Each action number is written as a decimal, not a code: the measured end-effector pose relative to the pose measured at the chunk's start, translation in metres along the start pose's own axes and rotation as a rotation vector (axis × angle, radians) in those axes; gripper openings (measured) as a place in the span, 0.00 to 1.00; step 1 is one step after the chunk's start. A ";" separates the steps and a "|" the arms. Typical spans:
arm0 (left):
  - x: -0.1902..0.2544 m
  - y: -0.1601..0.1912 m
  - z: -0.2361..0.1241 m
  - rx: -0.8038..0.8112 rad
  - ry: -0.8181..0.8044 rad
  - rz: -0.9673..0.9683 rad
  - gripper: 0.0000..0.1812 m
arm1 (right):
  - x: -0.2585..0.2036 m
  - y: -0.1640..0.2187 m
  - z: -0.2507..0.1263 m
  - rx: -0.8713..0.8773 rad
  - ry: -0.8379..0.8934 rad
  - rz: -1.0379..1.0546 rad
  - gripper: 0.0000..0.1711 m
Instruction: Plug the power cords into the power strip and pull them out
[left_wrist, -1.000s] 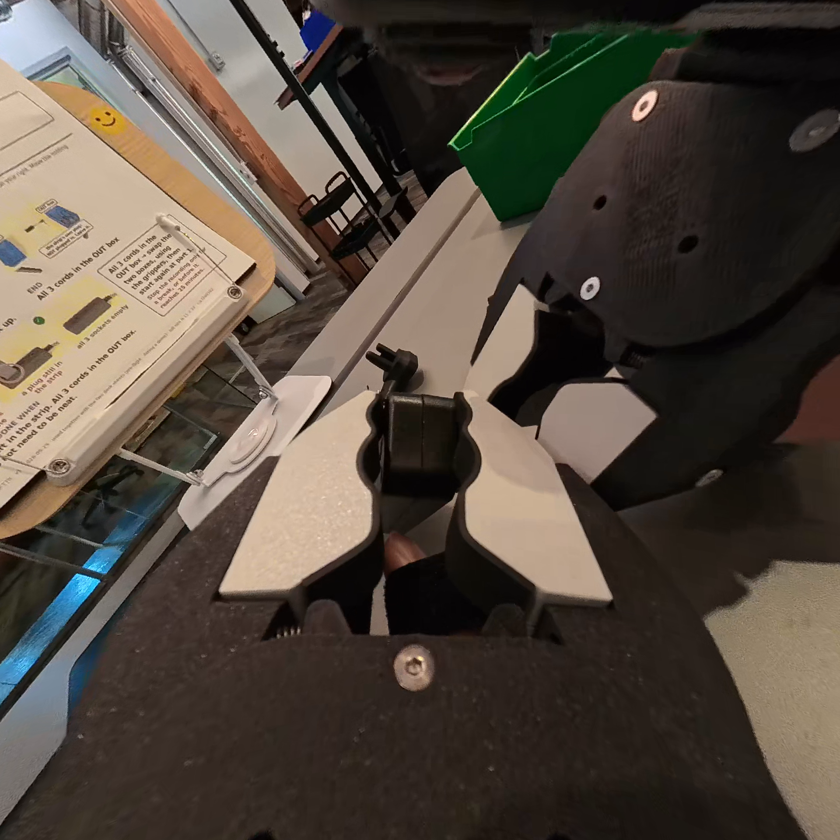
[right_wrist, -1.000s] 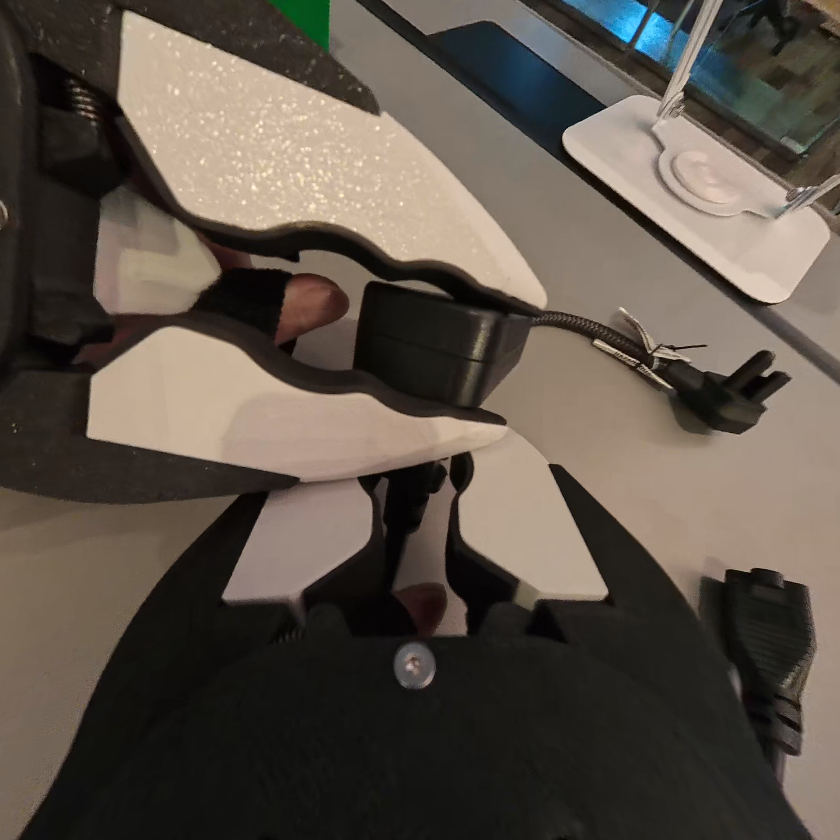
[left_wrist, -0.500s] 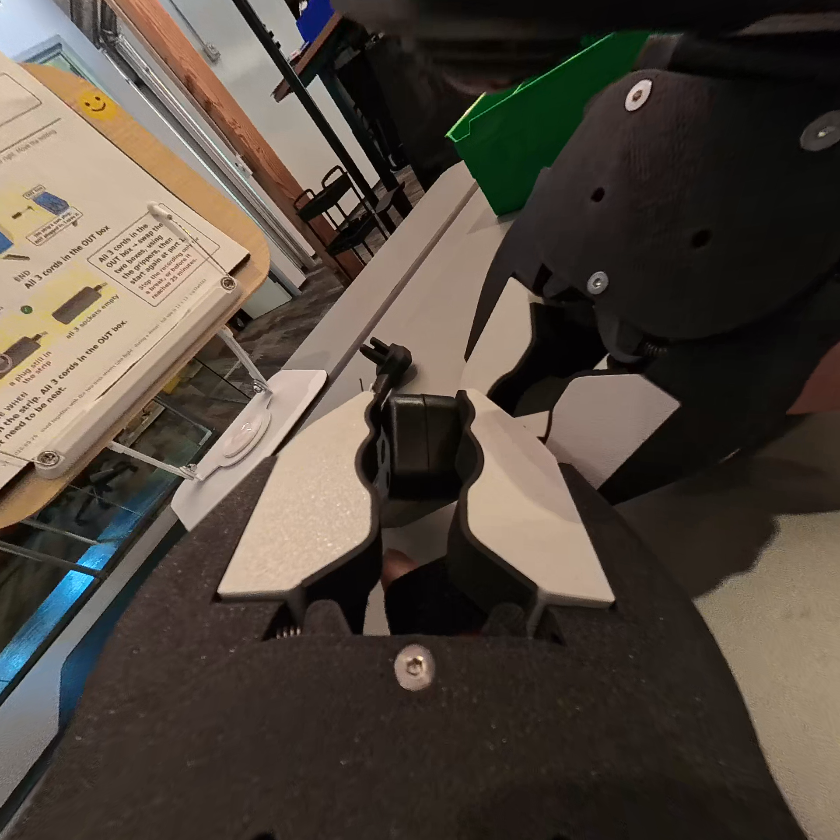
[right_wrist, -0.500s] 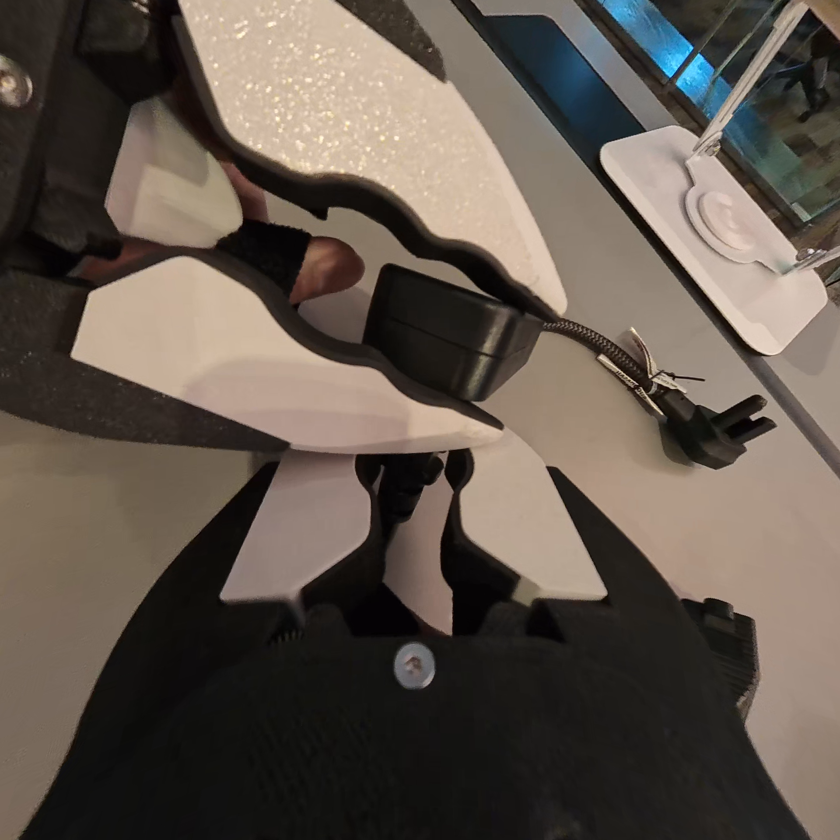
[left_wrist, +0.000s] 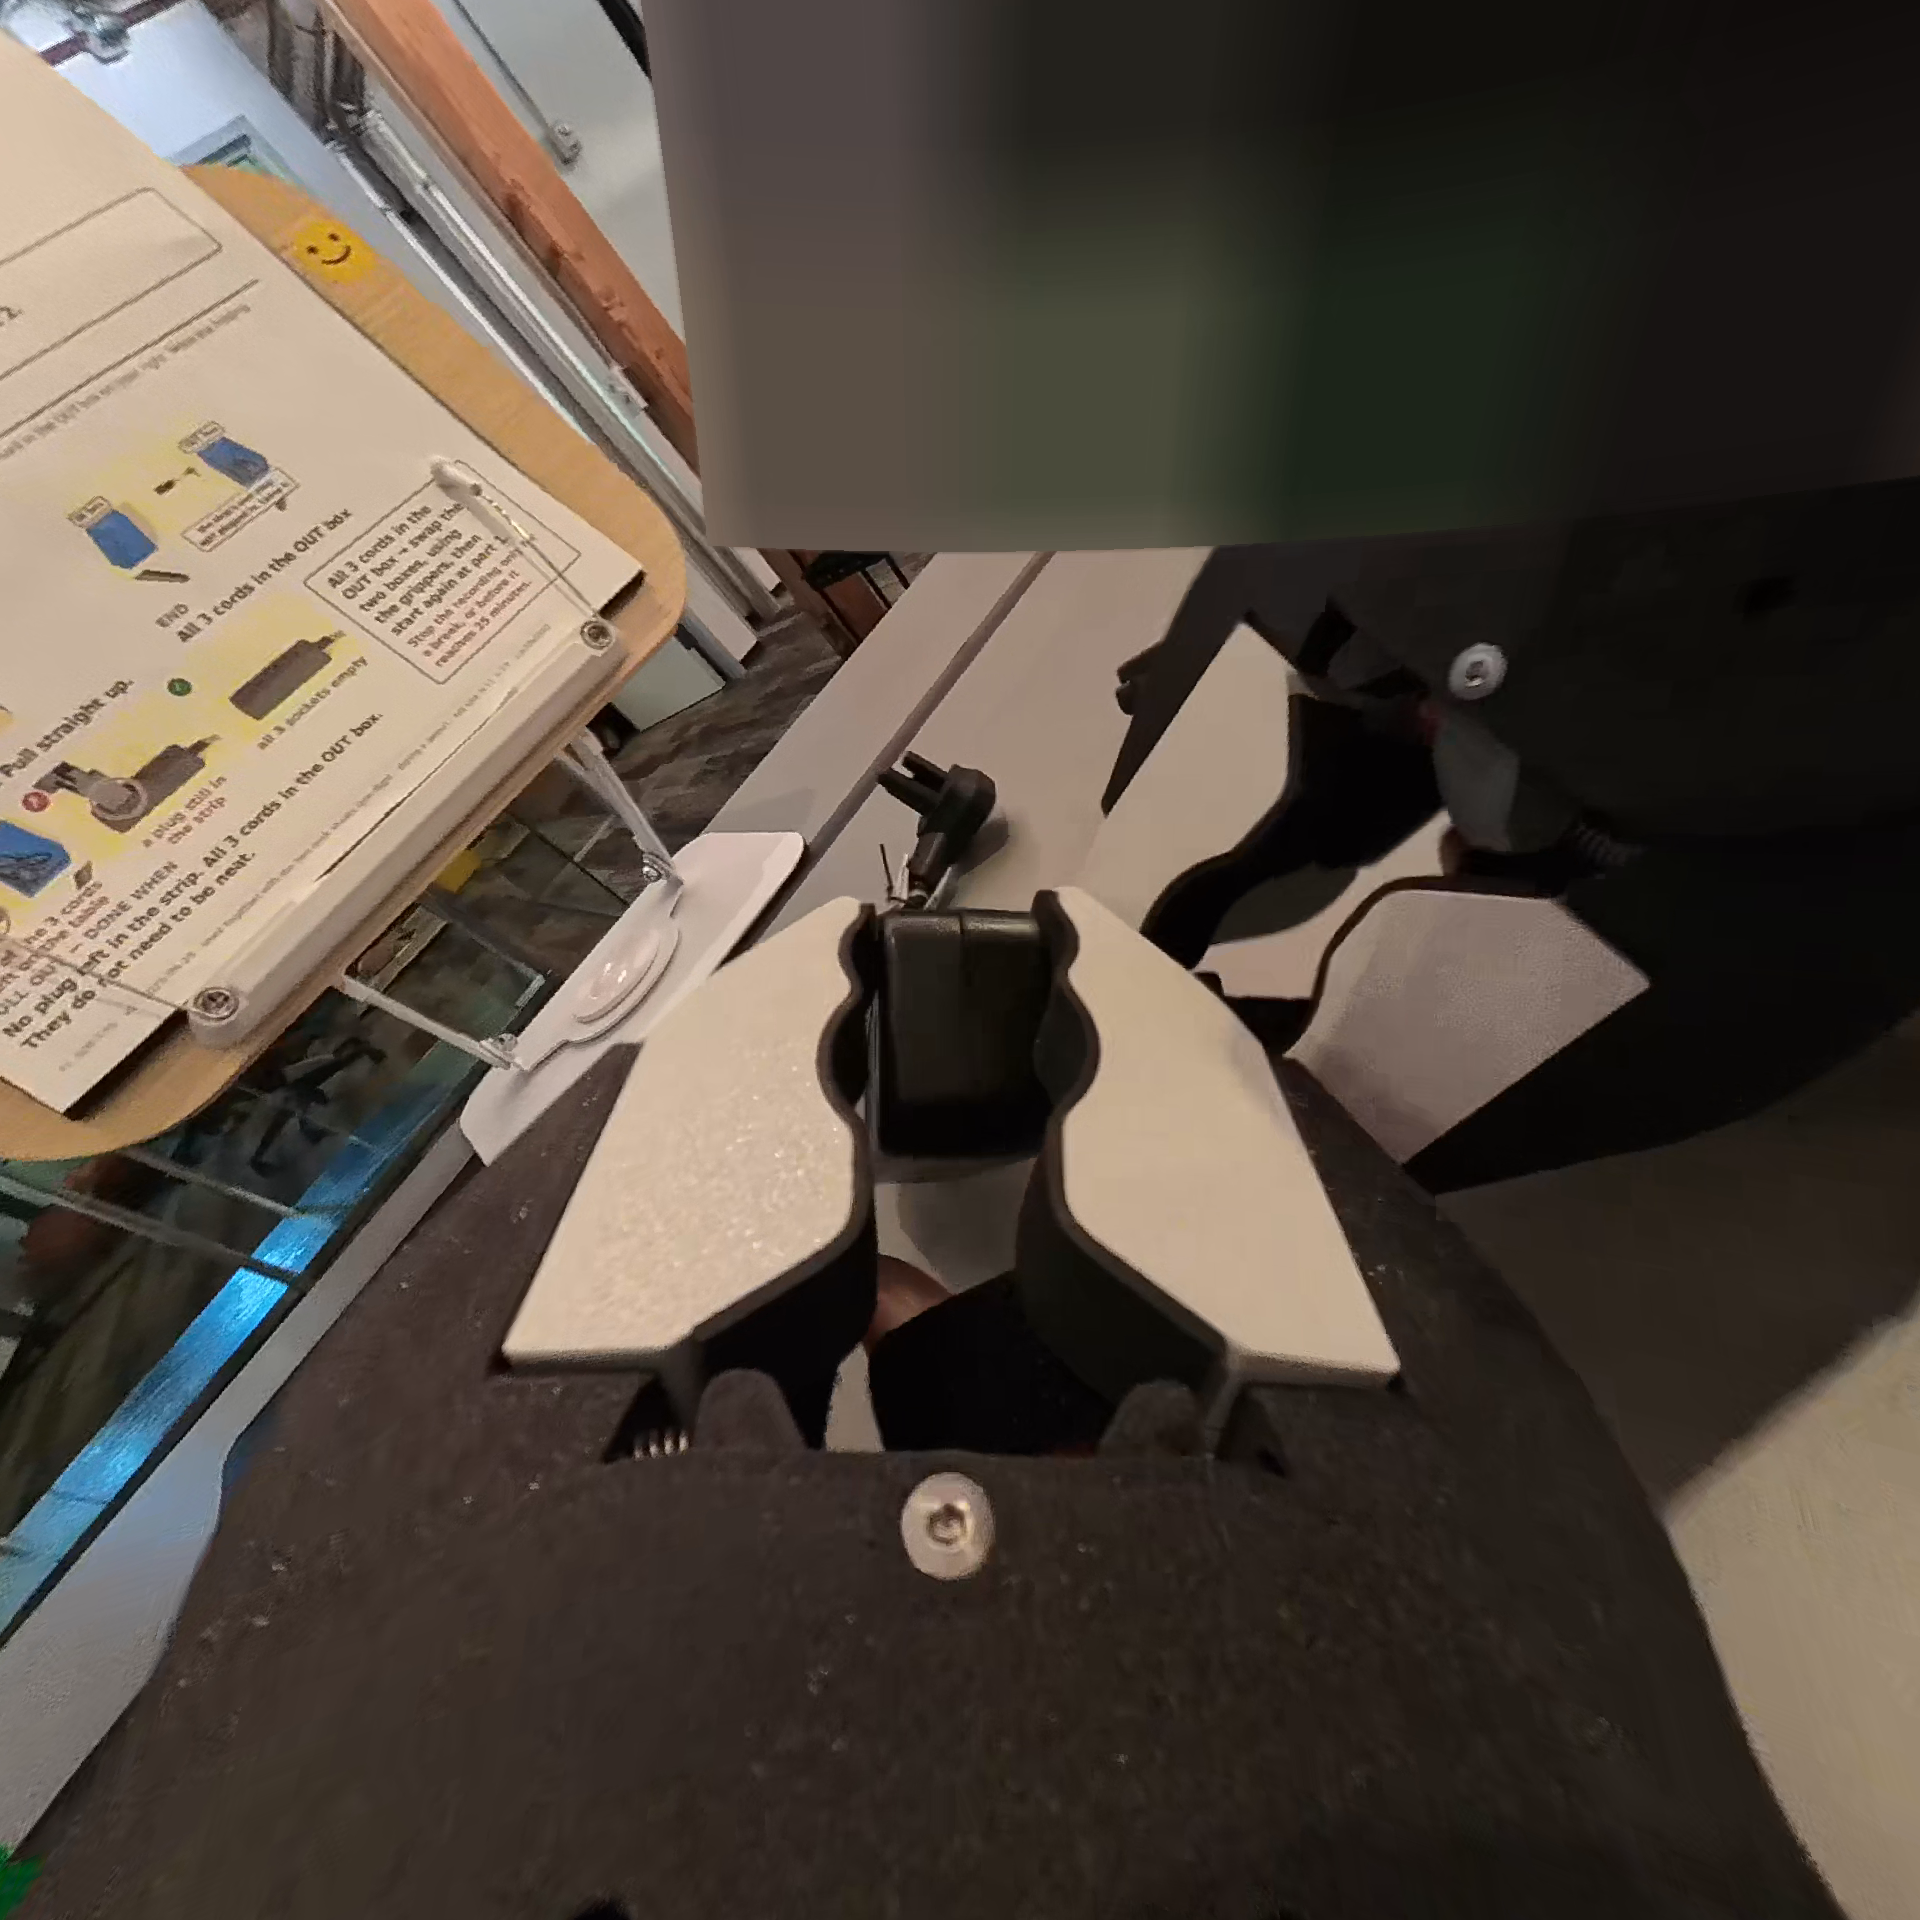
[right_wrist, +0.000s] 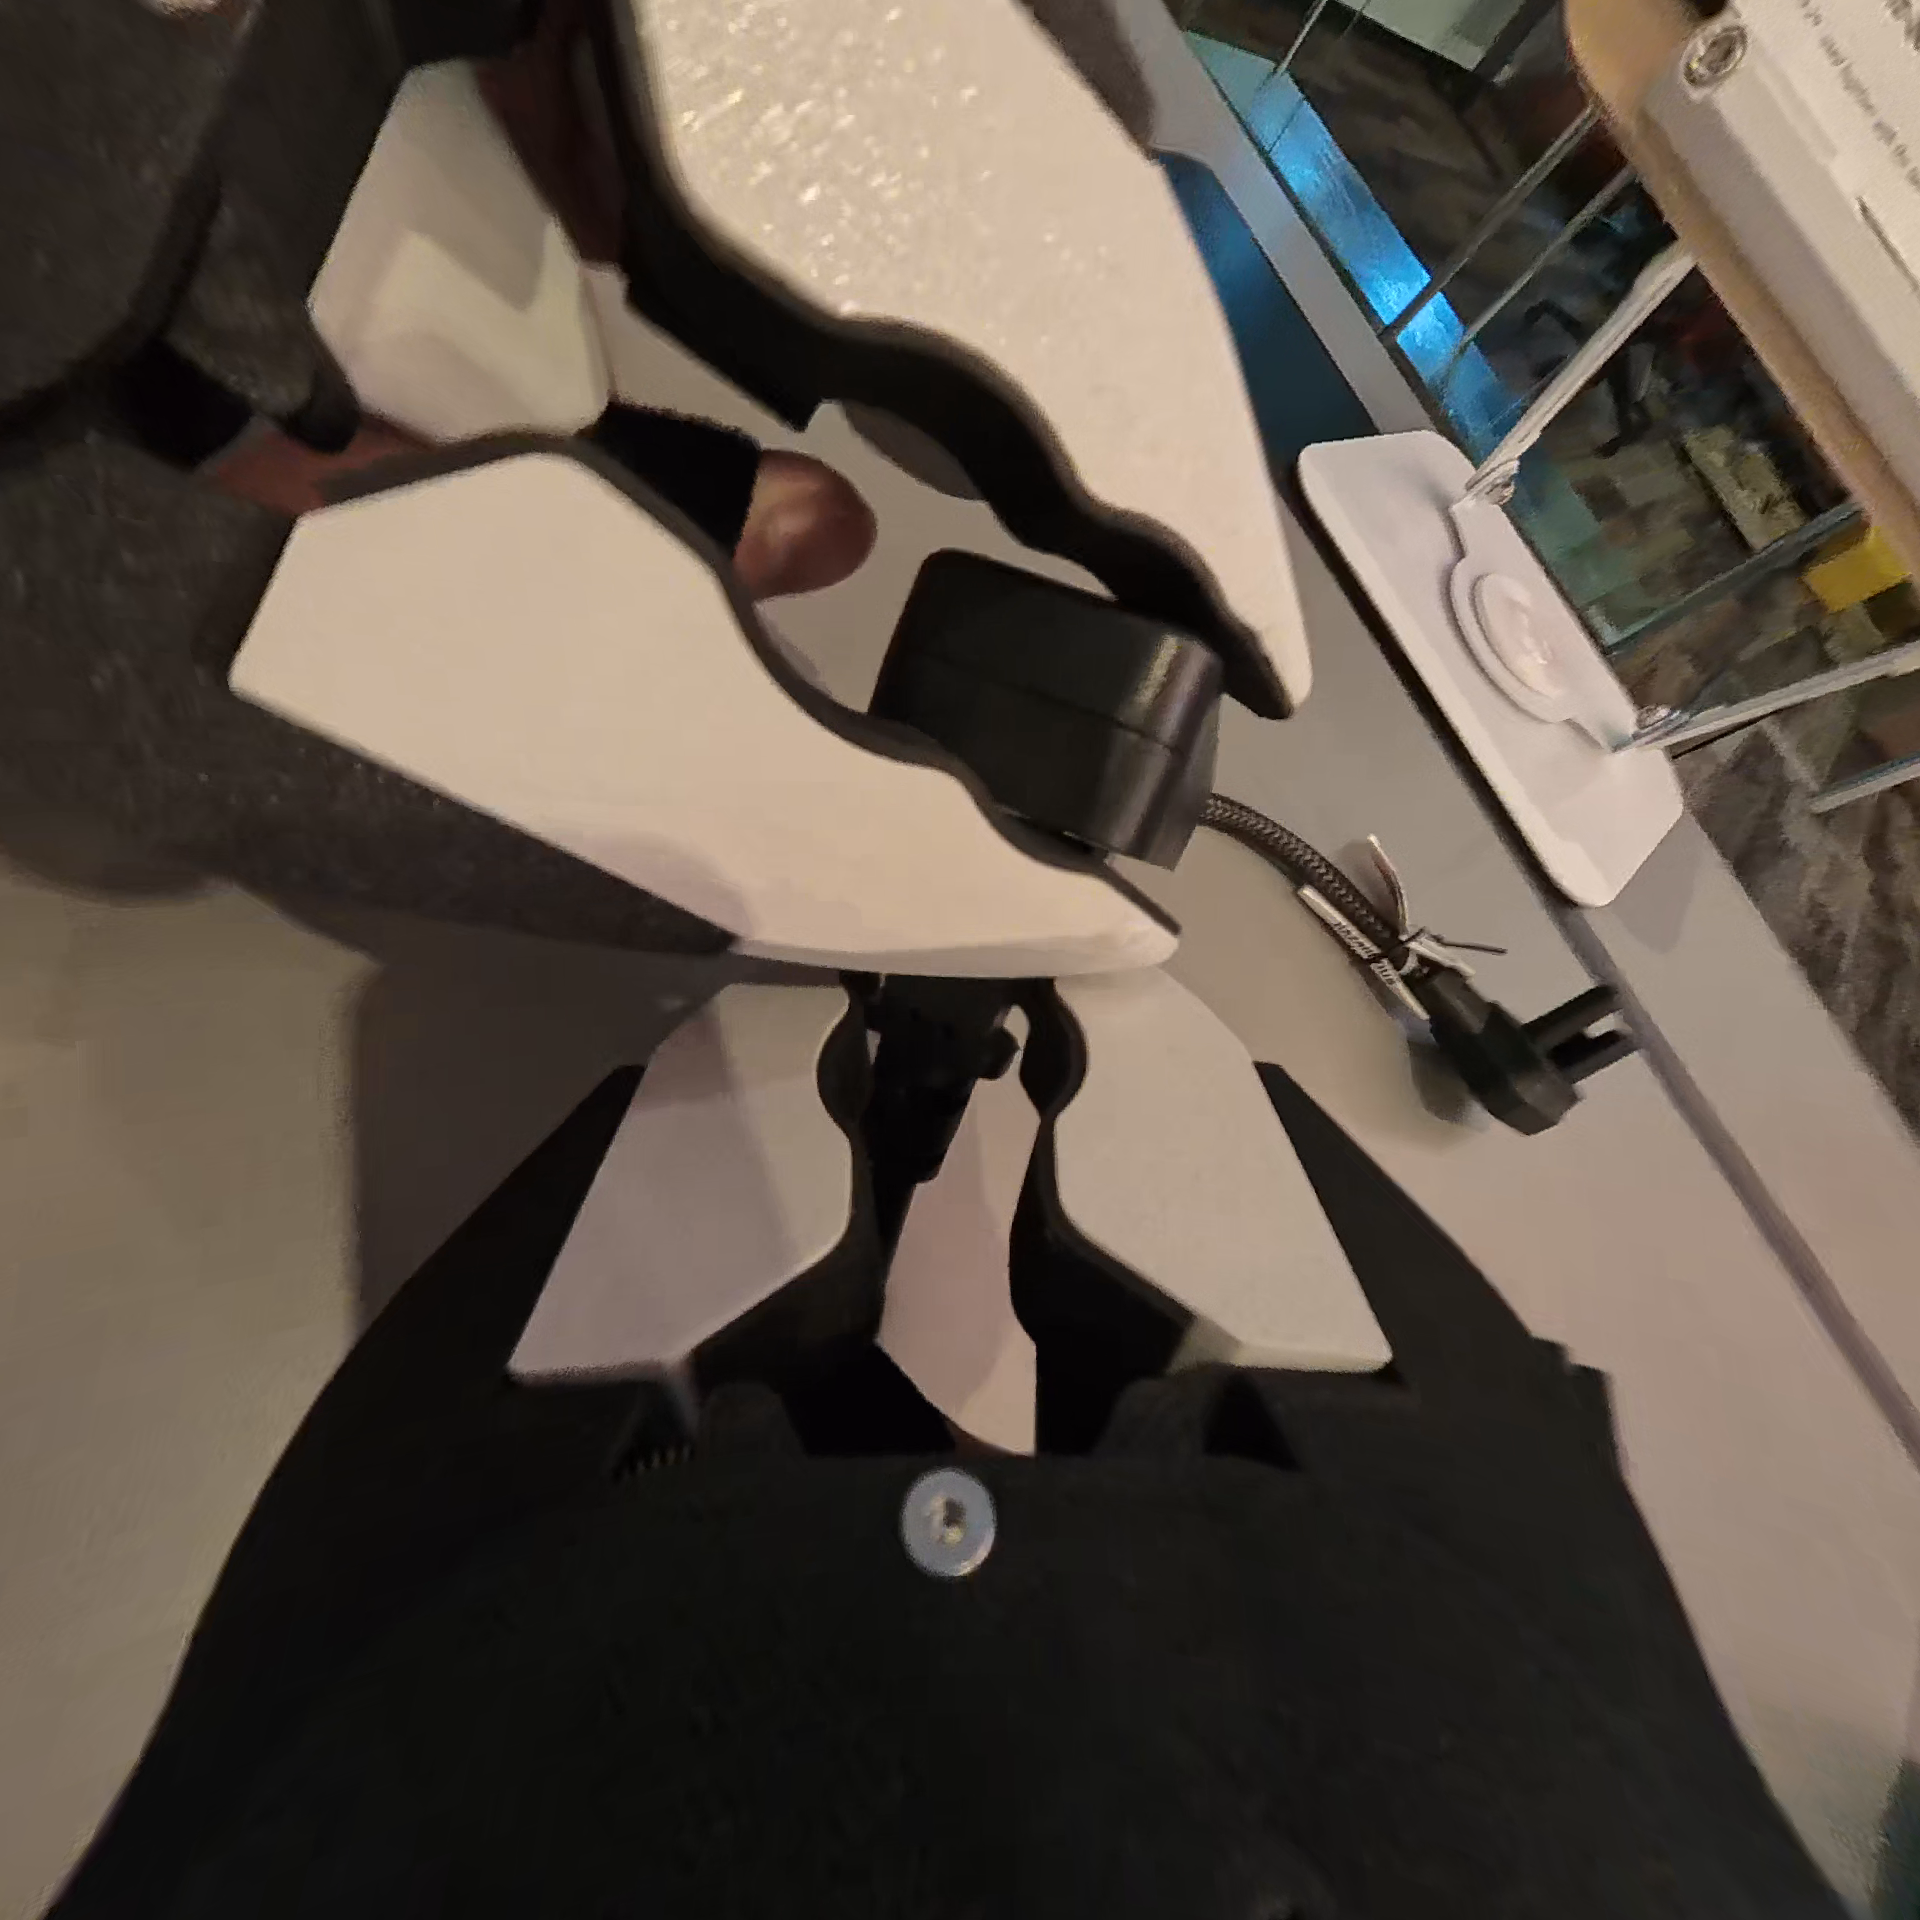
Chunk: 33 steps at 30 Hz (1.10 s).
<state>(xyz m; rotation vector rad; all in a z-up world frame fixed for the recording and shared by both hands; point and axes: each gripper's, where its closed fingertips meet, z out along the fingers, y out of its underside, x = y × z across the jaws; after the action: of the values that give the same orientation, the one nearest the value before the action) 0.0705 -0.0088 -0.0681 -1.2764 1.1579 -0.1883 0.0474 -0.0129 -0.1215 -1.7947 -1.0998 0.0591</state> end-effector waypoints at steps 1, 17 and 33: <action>0.001 0.000 0.002 -0.002 0.001 -0.014 0.15 | -0.001 -0.001 0.001 0.018 -0.019 0.083 0.15; 0.004 0.002 0.011 -0.095 -0.028 -0.031 0.16 | 0.005 0.007 0.005 -0.066 -0.045 0.195 0.15; 0.004 -0.001 0.000 -0.057 0.009 0.195 0.16 | -0.005 0.006 -0.001 -0.049 -0.118 -0.012 0.15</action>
<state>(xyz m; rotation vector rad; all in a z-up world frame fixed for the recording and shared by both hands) 0.0728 -0.0120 -0.0698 -1.2050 1.2955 -0.0170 0.0489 -0.0179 -0.1269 -1.8473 -1.2040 0.1335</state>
